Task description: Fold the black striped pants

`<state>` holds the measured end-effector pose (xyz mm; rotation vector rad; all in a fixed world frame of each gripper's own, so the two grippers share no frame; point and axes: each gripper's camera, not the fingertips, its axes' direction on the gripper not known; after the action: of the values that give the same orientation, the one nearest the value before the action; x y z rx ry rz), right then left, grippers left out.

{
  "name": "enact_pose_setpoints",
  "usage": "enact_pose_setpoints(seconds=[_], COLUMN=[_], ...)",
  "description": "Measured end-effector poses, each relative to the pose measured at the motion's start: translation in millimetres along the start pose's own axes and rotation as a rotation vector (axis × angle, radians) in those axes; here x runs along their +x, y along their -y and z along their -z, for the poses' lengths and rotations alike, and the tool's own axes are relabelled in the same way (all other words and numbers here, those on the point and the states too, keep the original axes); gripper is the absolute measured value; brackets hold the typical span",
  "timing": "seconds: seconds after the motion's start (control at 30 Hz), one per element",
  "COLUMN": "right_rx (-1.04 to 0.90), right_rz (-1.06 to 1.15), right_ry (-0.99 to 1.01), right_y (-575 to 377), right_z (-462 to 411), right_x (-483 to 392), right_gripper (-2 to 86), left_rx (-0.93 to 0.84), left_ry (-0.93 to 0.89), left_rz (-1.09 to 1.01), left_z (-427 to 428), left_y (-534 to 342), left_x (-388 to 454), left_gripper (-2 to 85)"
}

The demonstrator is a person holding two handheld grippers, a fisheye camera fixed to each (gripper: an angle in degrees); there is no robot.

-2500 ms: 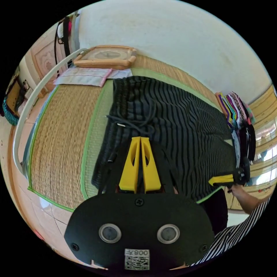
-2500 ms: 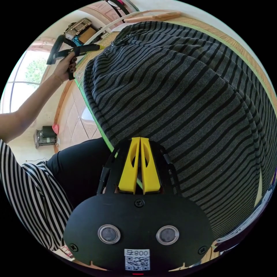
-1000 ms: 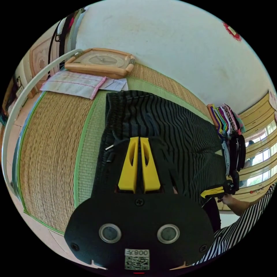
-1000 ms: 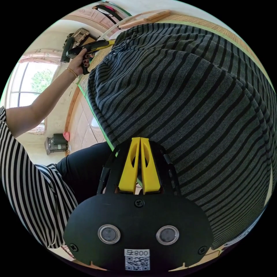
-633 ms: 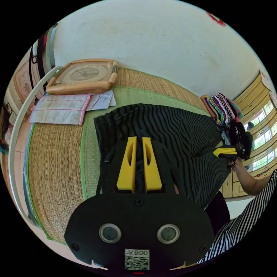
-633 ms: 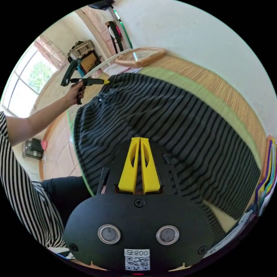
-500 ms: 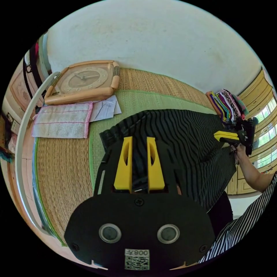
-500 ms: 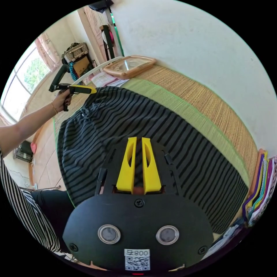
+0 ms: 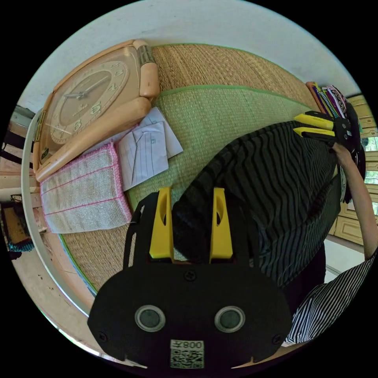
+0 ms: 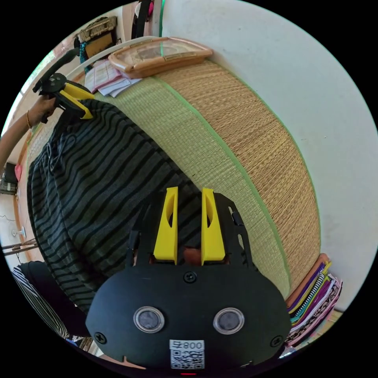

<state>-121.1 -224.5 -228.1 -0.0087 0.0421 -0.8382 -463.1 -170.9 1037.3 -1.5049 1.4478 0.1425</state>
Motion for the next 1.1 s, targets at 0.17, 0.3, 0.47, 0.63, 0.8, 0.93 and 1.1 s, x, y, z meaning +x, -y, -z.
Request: enact_pose_setpoints(seconds=[0.17, 0.3, 0.47, 0.63, 0.8, 0.93, 1.1], right_rx=[0.016, -0.015, -0.059, -0.014, 0.041, 0.054, 0.061], right_rz=[0.007, 0.003, -0.031, -0.104, -0.126, -0.149, -0.189], right_ry=[0.017, -0.009, -0.009, 0.048, 0.048, 0.031, 0.029], right_y=[1, 3, 1, -21, -52, -82, -119], right_z=[16, 30, 47, 88, 133, 163, 186], right_x=[-10, -23, -33, -38, -55, -79, -113], right_gripper=[7.9, 5.5, 2.9, 2.1, 1.8, 1.8, 1.8], left_rx=[0.034, 0.038, 0.041, 0.081, 0.118, 0.135, 0.135], left_ry=[0.039, 0.012, 0.070, 0.074, 0.054, 0.055, 0.058], left_rz=[-0.007, 0.004, -0.030, -0.060, -0.092, -0.139, -0.199], left_z=[12, 23, 46, 76, 101, 116, 125], left_y=[-4, -8, -19, -45, -79, -113, -156], left_x=[15, 28, 53, 76, 98, 125, 157], left_gripper=[12.9, 9.7, 6.5, 5.3, 4.6, 3.6, 2.3])
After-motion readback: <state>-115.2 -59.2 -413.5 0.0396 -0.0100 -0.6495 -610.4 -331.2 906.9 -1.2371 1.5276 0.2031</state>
